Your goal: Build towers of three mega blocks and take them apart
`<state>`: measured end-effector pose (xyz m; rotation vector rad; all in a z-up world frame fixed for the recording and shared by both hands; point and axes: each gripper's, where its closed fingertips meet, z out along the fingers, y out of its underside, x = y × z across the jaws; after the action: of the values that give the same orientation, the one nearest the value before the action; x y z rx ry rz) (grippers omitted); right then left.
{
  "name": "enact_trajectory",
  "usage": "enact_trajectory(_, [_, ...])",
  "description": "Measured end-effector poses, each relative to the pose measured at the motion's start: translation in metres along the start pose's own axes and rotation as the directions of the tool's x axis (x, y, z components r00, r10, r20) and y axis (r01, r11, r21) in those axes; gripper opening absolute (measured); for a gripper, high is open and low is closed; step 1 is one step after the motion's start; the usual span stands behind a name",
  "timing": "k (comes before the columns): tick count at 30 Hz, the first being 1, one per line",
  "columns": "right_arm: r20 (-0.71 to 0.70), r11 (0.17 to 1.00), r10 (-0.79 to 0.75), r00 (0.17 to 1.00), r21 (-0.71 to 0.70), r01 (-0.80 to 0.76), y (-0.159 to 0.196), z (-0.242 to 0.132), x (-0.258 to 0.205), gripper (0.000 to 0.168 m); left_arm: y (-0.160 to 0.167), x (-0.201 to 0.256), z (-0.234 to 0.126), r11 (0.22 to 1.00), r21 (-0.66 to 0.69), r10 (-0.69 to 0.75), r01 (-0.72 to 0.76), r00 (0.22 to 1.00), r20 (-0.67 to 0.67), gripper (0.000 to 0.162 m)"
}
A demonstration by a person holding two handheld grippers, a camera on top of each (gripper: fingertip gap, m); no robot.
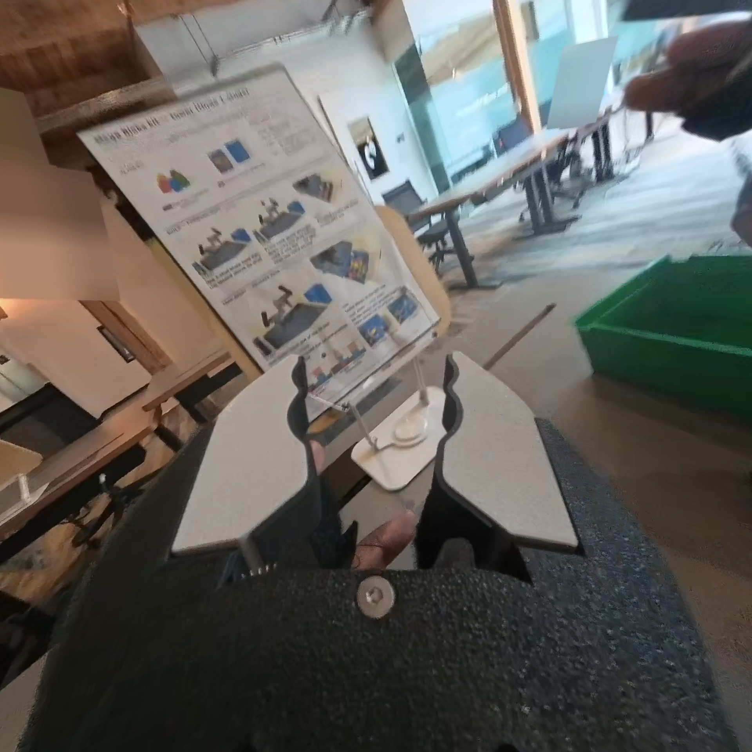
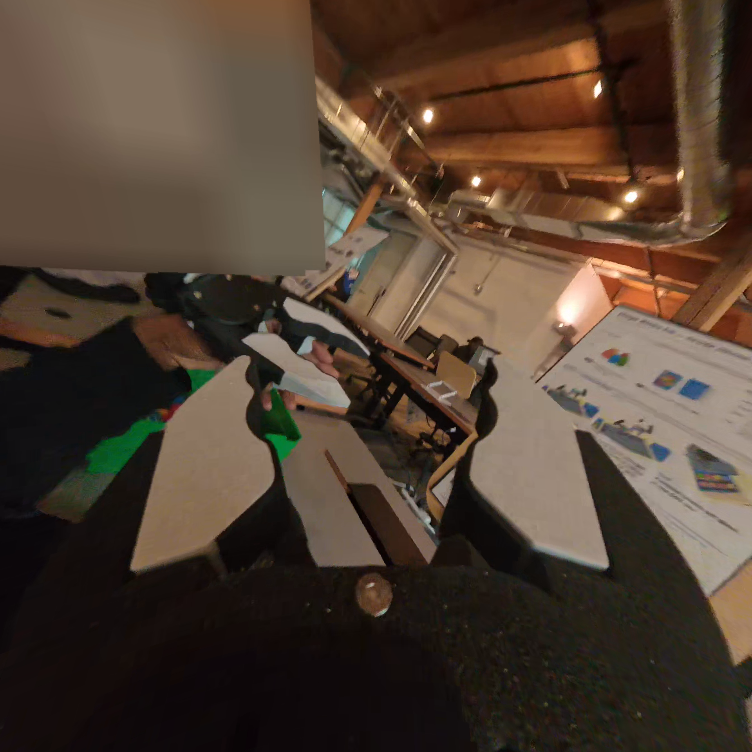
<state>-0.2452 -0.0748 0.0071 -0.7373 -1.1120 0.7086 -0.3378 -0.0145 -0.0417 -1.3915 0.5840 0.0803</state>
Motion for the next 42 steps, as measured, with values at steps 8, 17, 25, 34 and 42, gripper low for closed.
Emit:
enact_trajectory(8, [0.074,0.956,0.157,0.985,-0.263,-0.133,0.136,0.043,0.004,0.086,0.081,-0.041,0.022,0.965,-0.262,0.059,-0.024,0.99,0.128,0.064])
enact_trajectory(17, [0.078,0.911,0.323,0.943,-0.296,-0.288,0.15,0.042,0.002,0.083,0.166,-0.11,-0.101,0.714,-0.668,0.012,0.209,0.95,0.311,0.044])
enact_trajectory(25, [0.109,0.897,0.274,0.955,-0.387,-0.213,0.165,0.04,-0.006,0.086,0.248,-0.177,-0.177,0.599,-0.4,-0.295,0.694,0.656,0.695,0.073])
enact_trajectory(34, [0.085,0.873,0.285,0.955,-0.435,-0.222,0.184,0.037,-0.001,0.087,0.324,-0.158,-0.182,0.348,-0.508,-0.273,0.788,0.604,0.749,0.08])
enact_trajectory(42, [0.08,0.875,0.222,0.972,-0.456,-0.163,0.182,0.031,0.002,0.089,0.345,-0.158,-0.174,0.327,-0.457,-0.297,0.827,0.549,0.781,0.079])
